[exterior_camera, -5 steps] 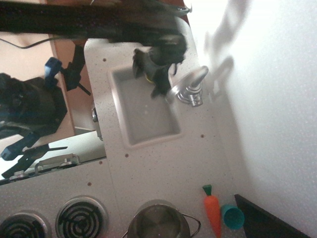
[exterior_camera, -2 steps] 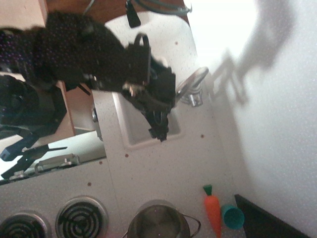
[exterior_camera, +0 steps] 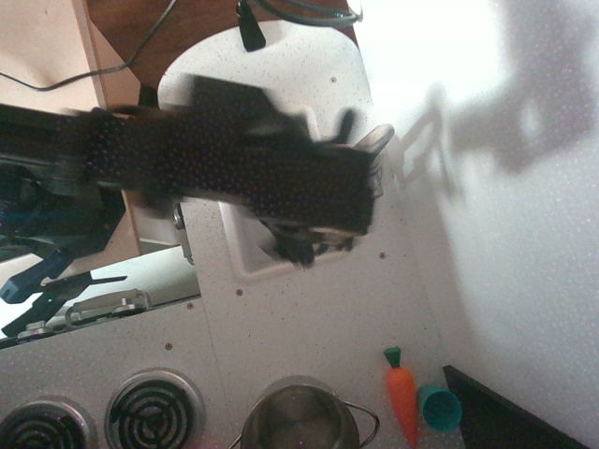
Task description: Turn faucet right
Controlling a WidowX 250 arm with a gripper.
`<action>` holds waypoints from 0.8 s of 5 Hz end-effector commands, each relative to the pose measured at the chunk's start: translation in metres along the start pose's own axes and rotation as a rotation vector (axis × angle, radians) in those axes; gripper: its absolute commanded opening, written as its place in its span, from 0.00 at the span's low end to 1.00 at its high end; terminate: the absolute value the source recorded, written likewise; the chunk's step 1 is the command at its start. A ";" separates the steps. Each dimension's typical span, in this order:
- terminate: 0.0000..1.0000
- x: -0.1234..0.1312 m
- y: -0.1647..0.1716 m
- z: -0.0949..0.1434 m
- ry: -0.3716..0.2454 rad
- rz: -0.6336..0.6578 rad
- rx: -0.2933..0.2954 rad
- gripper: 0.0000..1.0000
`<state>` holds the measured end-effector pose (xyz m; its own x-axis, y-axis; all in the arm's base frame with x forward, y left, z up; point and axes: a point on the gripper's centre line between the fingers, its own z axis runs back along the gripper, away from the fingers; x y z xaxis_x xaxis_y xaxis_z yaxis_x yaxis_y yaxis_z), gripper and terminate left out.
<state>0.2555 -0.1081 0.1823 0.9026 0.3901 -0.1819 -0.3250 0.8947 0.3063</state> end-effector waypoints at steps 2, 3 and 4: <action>0.00 0.051 0.058 -0.017 -0.319 0.154 -0.007 1.00; 0.00 0.058 0.044 -0.019 -0.462 0.024 -0.346 1.00; 0.00 0.048 0.022 -0.017 -0.660 -0.077 -0.495 1.00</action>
<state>0.2807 -0.0784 0.1534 0.8832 0.2474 0.3984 -0.2033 0.9675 -0.1503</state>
